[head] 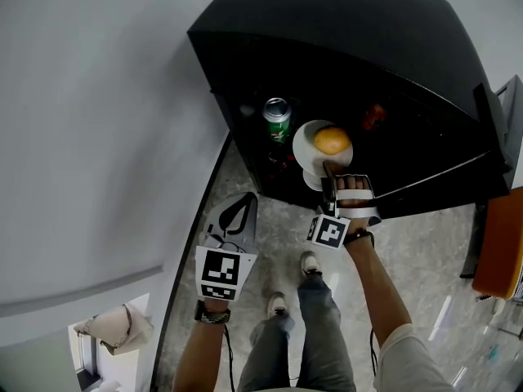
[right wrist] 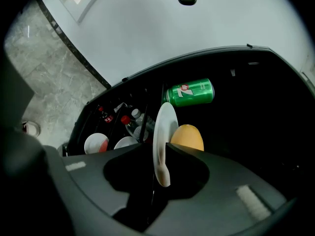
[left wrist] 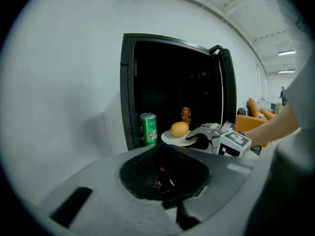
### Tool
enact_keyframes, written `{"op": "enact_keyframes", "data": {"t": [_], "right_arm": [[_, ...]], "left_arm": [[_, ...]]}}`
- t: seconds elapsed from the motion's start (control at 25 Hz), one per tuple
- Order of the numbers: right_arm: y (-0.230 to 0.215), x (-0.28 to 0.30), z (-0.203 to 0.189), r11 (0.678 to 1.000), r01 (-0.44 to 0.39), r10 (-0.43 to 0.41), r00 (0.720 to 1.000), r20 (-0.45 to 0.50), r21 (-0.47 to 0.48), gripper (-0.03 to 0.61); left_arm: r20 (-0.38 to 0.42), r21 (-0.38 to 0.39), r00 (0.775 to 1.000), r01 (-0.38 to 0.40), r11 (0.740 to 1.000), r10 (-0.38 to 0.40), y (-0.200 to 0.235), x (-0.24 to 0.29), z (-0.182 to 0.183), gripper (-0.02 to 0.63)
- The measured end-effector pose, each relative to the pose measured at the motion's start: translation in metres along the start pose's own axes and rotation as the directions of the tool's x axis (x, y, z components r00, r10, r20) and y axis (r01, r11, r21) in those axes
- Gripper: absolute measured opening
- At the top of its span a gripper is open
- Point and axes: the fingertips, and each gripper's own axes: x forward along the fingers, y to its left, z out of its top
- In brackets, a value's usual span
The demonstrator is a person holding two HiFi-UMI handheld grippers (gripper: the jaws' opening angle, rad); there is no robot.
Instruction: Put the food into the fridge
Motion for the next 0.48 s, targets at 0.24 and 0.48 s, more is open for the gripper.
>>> {"op": "enact_keyframes", "data": {"t": [0.24, 0.48], "right_arm": [[-0.004, -0.022, 0.008, 0.997, 0.002, -0.006, 0.999, 0.05, 0.083, 0.117], [-0.005, -0.035, 0.029, 0.995, -0.005, -0.006, 0.994, 0.11, 0.095, 0.052]], "left_arm": [[-0.008, 0.001, 1.0, 0.013, 1.0, -0.013, -0.005, 0.002, -0.002, -0.002], [-0.016, 0.005, 1.0, 0.017, 1.0, -0.017, -0.006, 0.003, -0.006, -0.002]]}}
